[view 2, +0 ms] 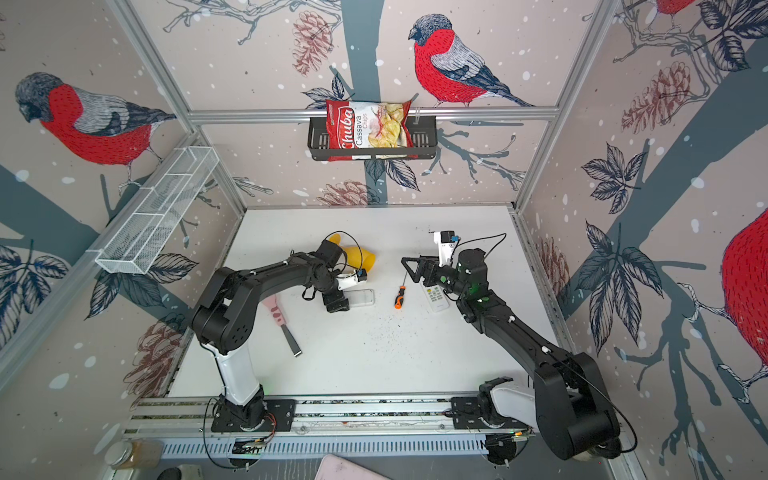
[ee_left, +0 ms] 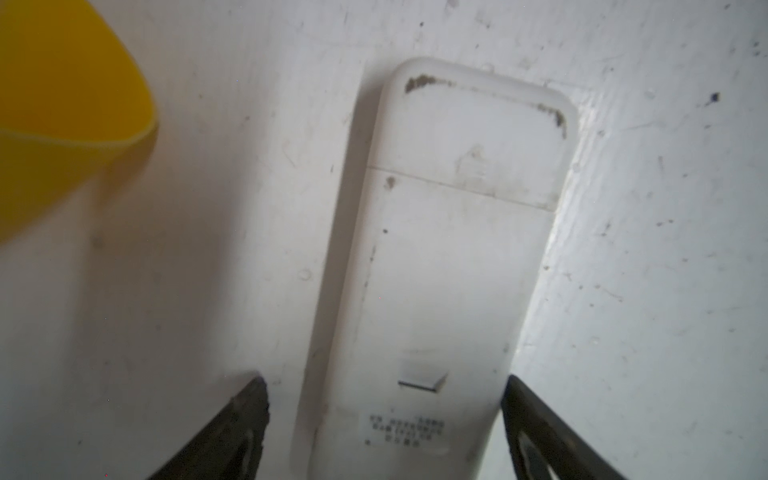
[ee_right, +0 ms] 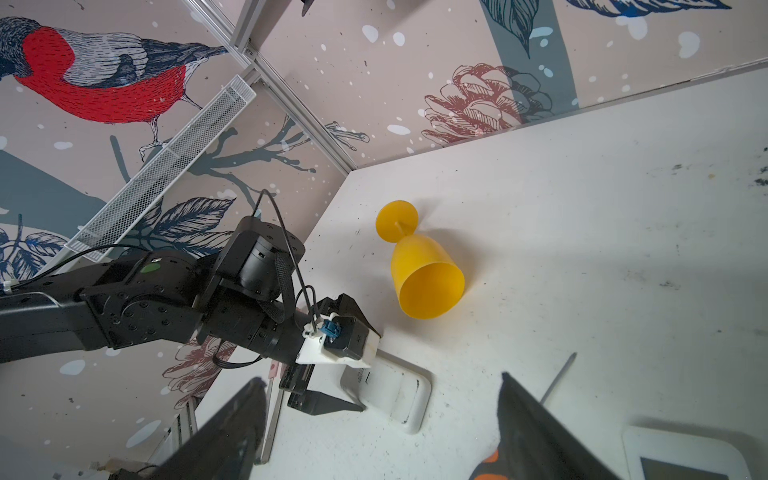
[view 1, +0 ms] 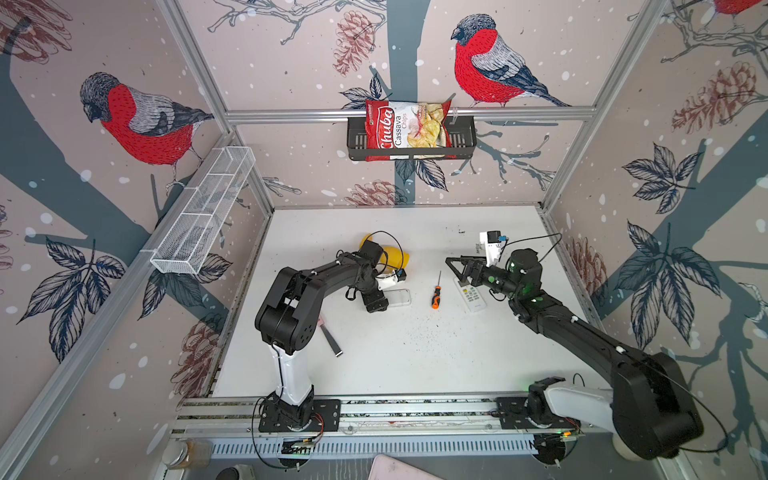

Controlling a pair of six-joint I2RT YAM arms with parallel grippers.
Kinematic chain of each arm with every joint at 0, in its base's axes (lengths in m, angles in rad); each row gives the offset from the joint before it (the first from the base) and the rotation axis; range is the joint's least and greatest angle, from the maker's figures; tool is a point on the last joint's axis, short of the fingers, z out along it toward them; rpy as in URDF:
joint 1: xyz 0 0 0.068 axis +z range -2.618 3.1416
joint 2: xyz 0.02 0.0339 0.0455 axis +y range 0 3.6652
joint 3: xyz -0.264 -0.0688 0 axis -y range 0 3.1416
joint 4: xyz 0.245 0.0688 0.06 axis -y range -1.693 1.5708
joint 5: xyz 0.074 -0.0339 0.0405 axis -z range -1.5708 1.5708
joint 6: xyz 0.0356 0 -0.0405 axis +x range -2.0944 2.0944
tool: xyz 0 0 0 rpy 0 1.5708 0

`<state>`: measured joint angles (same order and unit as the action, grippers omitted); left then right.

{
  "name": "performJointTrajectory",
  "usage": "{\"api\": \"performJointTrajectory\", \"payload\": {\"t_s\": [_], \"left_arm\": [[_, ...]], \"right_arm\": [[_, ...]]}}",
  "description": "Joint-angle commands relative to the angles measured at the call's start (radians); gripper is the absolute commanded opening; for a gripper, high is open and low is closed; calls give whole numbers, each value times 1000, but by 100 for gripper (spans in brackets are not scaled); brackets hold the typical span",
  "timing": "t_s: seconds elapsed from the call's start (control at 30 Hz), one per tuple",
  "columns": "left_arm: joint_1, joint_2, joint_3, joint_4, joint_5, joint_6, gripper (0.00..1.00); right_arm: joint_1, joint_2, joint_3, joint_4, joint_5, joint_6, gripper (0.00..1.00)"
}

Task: Unload the batteries from the remote control
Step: 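Lower the left gripper toward the remote's battery cover end, then close the left gripper on the remote's sides while the right gripper reaches the cover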

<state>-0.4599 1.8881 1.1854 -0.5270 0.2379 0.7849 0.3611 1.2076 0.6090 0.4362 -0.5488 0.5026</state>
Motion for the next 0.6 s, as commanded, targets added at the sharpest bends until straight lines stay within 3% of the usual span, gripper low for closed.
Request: {"api": "performJointTrajectory", "payload": {"t_s": [0.0, 0.13, 0.27, 0.57], "left_arm": [[-6, 14, 10, -41, 10, 4, 79], [-13, 11, -2, -33, 12, 5, 72], [-20, 5, -22, -17, 6, 4, 54], [-27, -69, -46, 0, 3, 7, 47]], "right_arm": [[1, -3, -3, 12, 9, 9, 87], [1, 8, -3, 16, 12, 13, 87], [0, 40, 14, -2, 13, 27, 87], [-8, 109, 53, -73, 35, 32, 87]]}}
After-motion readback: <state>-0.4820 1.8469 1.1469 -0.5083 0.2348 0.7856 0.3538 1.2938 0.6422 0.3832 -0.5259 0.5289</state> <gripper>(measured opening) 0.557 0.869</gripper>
